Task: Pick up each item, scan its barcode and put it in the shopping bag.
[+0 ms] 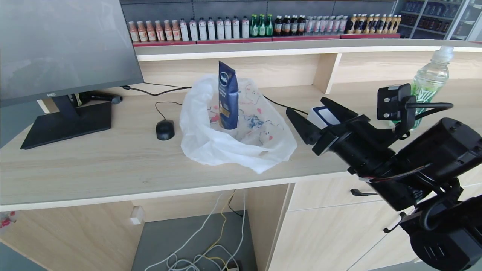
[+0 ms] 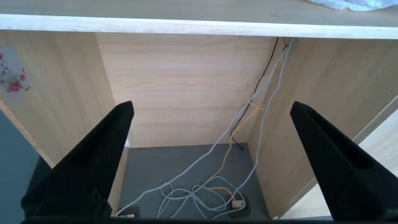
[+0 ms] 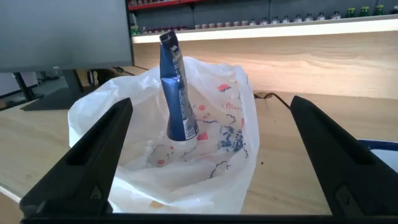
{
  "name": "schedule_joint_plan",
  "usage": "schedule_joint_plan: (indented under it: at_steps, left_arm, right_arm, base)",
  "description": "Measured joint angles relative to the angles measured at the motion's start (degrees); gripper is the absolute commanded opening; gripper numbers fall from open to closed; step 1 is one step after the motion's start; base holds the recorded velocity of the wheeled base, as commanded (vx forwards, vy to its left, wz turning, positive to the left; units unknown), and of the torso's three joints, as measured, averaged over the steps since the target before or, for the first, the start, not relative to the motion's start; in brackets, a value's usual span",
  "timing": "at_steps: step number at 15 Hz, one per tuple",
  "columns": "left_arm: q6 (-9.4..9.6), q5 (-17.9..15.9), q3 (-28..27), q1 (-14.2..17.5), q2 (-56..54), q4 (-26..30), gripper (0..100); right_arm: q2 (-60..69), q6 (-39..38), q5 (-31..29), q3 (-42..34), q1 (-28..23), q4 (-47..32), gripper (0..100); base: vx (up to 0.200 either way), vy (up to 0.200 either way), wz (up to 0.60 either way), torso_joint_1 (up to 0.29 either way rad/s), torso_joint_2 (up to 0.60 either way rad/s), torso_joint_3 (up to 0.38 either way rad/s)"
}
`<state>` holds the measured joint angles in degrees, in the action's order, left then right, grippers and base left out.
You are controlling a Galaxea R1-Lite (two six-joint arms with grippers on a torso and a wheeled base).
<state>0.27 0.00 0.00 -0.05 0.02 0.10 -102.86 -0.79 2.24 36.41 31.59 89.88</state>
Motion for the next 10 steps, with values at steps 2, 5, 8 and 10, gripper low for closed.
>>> schedule_joint_plan:
  at_steps: [2, 5, 8, 10]
  left_arm:
    - [-0.73, 0.0, 0.0, 0.05, 0.0, -0.07, 100]
    - [-0.76, -0.02, 0.0, 0.05, 0.0, -0.07, 100]
    - [-0.84, 0.0, 0.0, 0.05, 0.0, -0.07, 100]
    - [-0.87, 0.0, 0.0, 0.05, 0.0, -0.1, 100]
  right_arm:
    - [1.13, 0.0, 0.02, -0.67, 0.0, 0.09, 100]
    - [2.43, 0.0, 0.02, -1.27, -0.06, 0.06, 100]
    - [3.15, 0.01, 0.0, -1.8, -0.06, 0.04, 100]
    - [3.45, 0.0, 0.0, -2.32, -0.06, 0.06, 100]
  base:
    - [0.0, -0.2, 0.0, 0.015, 0.0, 0.002]
    - [0.0, -0.2, 0.0, 0.001, 0.0, 0.001]
    - [0.0, -0.2, 0.0, -0.001, 0.0, 0.002]
    - [0.0, -0.2, 0.0, 0.002, 0.0, 0.002]
